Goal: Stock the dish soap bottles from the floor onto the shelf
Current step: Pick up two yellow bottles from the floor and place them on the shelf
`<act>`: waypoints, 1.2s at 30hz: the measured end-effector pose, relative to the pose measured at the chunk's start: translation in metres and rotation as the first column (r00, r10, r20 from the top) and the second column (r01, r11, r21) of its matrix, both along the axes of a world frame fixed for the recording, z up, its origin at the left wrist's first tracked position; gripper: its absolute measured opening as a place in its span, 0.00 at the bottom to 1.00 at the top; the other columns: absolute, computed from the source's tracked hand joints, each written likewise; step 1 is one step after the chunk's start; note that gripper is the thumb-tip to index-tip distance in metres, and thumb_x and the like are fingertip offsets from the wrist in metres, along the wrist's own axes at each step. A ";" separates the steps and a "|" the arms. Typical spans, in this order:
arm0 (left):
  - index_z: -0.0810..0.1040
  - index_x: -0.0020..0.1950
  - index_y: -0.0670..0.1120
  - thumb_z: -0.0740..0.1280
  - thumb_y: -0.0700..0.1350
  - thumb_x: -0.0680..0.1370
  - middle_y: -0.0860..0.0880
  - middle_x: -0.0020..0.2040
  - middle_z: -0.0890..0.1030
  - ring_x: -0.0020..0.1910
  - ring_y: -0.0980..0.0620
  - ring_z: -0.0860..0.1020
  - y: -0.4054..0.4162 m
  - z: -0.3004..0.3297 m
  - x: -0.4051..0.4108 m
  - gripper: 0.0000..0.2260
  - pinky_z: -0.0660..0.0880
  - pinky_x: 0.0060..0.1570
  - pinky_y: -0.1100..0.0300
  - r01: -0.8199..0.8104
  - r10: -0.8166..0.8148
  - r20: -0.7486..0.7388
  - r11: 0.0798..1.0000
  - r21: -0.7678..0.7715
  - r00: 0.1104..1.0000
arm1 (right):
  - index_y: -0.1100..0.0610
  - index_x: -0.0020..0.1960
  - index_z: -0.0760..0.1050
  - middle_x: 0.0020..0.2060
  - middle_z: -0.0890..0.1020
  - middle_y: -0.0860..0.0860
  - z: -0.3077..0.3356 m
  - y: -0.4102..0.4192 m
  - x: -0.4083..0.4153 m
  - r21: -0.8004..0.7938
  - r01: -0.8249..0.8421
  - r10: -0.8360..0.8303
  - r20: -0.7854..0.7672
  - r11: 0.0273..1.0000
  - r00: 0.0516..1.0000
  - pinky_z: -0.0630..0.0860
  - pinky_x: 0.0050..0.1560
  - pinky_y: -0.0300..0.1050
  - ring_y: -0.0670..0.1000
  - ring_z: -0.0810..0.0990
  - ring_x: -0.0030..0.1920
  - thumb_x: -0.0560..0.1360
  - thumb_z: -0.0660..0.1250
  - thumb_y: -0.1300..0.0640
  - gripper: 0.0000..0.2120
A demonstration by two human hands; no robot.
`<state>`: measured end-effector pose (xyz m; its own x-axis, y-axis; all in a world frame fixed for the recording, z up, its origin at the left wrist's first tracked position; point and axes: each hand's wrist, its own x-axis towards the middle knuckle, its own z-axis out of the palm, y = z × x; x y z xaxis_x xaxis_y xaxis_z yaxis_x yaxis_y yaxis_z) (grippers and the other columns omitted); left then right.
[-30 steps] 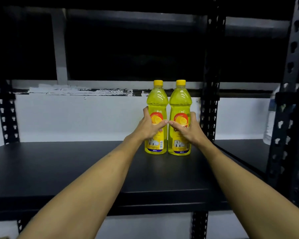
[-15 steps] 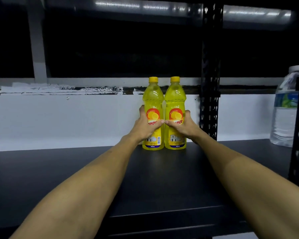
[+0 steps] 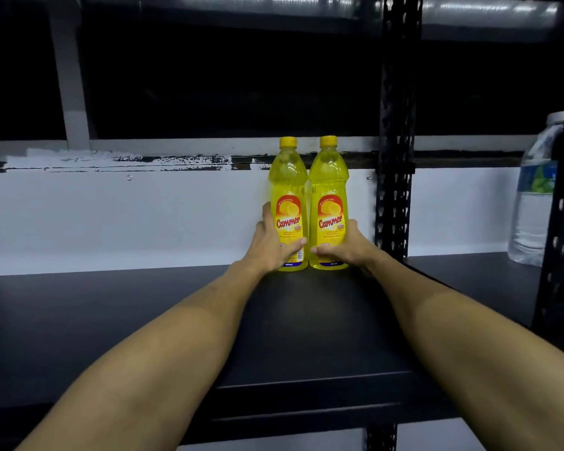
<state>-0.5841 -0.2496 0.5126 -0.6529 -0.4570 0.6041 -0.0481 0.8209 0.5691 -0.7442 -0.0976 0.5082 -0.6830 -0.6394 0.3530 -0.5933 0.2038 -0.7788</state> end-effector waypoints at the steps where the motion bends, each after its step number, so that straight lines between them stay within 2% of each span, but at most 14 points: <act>1: 0.47 0.78 0.52 0.74 0.62 0.71 0.41 0.69 0.68 0.67 0.40 0.70 0.000 -0.005 0.005 0.47 0.72 0.65 0.40 -0.050 0.052 0.068 0.998 -0.036 0.996 | 0.54 0.69 0.62 0.60 0.76 0.51 -0.013 -0.002 -0.015 0.105 0.053 -0.050 -0.029 0.993 0.998 0.78 0.61 0.54 0.53 0.78 0.60 0.51 0.82 0.32 0.55; 3: 0.49 0.79 0.47 0.70 0.65 0.73 0.40 0.72 0.65 0.71 0.39 0.65 0.000 -0.013 0.016 0.45 0.66 0.69 0.41 -0.156 0.185 0.304 0.981 -0.118 0.935 | 0.49 0.70 0.67 0.64 0.75 0.52 -0.026 0.002 -0.021 0.324 0.166 -0.131 -0.126 0.931 0.983 0.74 0.66 0.56 0.56 0.76 0.64 0.47 0.70 0.18 0.60; 4: 0.53 0.79 0.45 0.66 0.67 0.75 0.40 0.73 0.64 0.72 0.40 0.64 0.002 -0.017 0.023 0.43 0.64 0.70 0.43 -0.187 0.228 0.428 0.973 -0.136 0.874 | 0.47 0.72 0.67 0.67 0.74 0.53 -0.027 0.007 -0.013 0.412 0.200 -0.139 -0.174 0.889 0.975 0.71 0.68 0.57 0.57 0.75 0.66 0.49 0.63 0.14 0.60; 5: 0.57 0.78 0.43 0.62 0.67 0.77 0.40 0.74 0.65 0.73 0.40 0.64 0.007 -0.018 0.033 0.40 0.64 0.71 0.44 -0.202 0.239 0.523 0.971 -0.127 0.818 | 0.47 0.74 0.66 0.70 0.73 0.54 -0.022 0.018 0.012 0.492 0.224 -0.133 -0.212 0.841 0.968 0.68 0.71 0.58 0.59 0.72 0.69 0.55 0.59 0.14 0.56; 7: 0.65 0.75 0.43 0.57 0.66 0.80 0.41 0.73 0.70 0.70 0.41 0.69 0.018 -0.017 0.053 0.33 0.67 0.69 0.46 -0.167 0.197 0.611 0.980 -0.107 0.767 | 0.49 0.76 0.64 0.74 0.68 0.55 -0.012 0.040 0.062 0.585 0.264 -0.123 -0.270 0.767 0.955 0.59 0.73 0.61 0.61 0.67 0.73 0.73 0.54 0.26 0.40; 8: 0.68 0.73 0.43 0.56 0.64 0.81 0.41 0.71 0.72 0.69 0.41 0.71 0.028 -0.014 0.067 0.30 0.68 0.67 0.47 -0.137 0.177 0.630 0.984 -0.111 0.756 | 0.52 0.75 0.65 0.74 0.68 0.56 -0.010 0.051 0.082 0.598 0.273 -0.117 -0.286 0.754 0.951 0.58 0.72 0.62 0.61 0.66 0.74 0.77 0.53 0.31 0.35; 12: 0.73 0.70 0.43 0.56 0.61 0.82 0.42 0.69 0.75 0.66 0.42 0.73 0.085 -0.006 0.140 0.26 0.70 0.63 0.50 -0.066 0.172 0.652 0.981 -0.185 0.739 | 0.52 0.66 0.73 0.67 0.75 0.55 -0.003 0.102 0.166 0.590 0.241 -0.052 -0.318 0.771 0.946 0.64 0.68 0.61 0.60 0.73 0.67 0.79 0.56 0.35 0.26; 16: 0.75 0.69 0.48 0.59 0.62 0.81 0.46 0.65 0.78 0.65 0.44 0.75 0.143 -0.014 0.233 0.24 0.73 0.63 0.49 -0.010 0.111 0.550 0.983 -0.184 0.828 | 0.53 0.57 0.77 0.58 0.80 0.55 -0.007 0.157 0.257 0.473 0.207 -0.010 -0.386 0.857 0.922 0.70 0.62 0.57 0.59 0.76 0.61 0.78 0.61 0.38 0.20; 19: 0.71 0.73 0.47 0.59 0.60 0.82 0.47 0.70 0.75 0.69 0.46 0.72 0.173 -0.028 0.301 0.25 0.68 0.68 0.48 0.000 0.134 0.479 0.963 -0.270 0.868 | 0.52 0.64 0.74 0.62 0.76 0.54 -0.023 0.188 0.315 0.414 0.218 0.003 -0.470 0.884 0.883 0.67 0.63 0.57 0.58 0.72 0.65 0.79 0.60 0.38 0.22; 21: 0.65 0.77 0.48 0.59 0.60 0.82 0.48 0.77 0.67 0.76 0.47 0.64 0.189 -0.039 0.340 0.27 0.62 0.74 0.48 -0.020 0.176 0.449 0.944 -0.331 0.876 | 0.51 0.71 0.70 0.69 0.71 0.53 -0.037 0.202 0.349 0.389 0.224 0.000 -0.498 0.894 0.867 0.64 0.67 0.59 0.57 0.67 0.70 0.79 0.60 0.39 0.25; 24: 0.61 0.80 0.48 0.59 0.60 0.82 0.48 0.80 0.60 0.80 0.48 0.55 0.205 -0.064 0.385 0.29 0.55 0.77 0.49 -0.060 0.193 0.449 0.954 -0.295 0.872 | 0.52 0.74 0.65 0.72 0.68 0.53 -0.063 0.213 0.391 0.383 0.231 -0.013 -0.494 0.894 0.869 0.62 0.69 0.60 0.57 0.64 0.72 0.80 0.60 0.40 0.27; 29: 0.59 0.80 0.49 0.61 0.59 0.81 0.48 0.80 0.60 0.79 0.49 0.56 0.223 -0.125 0.441 0.31 0.58 0.76 0.50 -0.113 0.186 0.481 0.978 -0.176 0.857 | 0.53 0.77 0.61 0.73 0.66 0.54 -0.118 0.217 0.450 0.465 0.169 0.063 -0.443 0.869 0.894 0.61 0.69 0.59 0.57 0.63 0.72 0.80 0.59 0.41 0.29; 36: 0.66 0.76 0.47 0.64 0.57 0.80 0.46 0.76 0.67 0.75 0.45 0.64 0.246 -0.230 0.506 0.28 0.66 0.70 0.49 -0.178 0.184 0.591 0.982 -0.068 0.786 | 0.54 0.76 0.62 0.73 0.66 0.55 -0.216 0.220 0.520 0.615 0.031 0.187 -0.287 0.788 0.940 0.60 0.69 0.64 0.59 0.63 0.72 0.80 0.62 0.41 0.29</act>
<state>-0.0784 -0.0040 0.2825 -0.7892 -0.5999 0.1312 -0.5212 0.7673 0.3736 -0.2247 0.1223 0.2920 -0.5414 -0.8384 0.0621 -0.8164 0.5067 -0.2771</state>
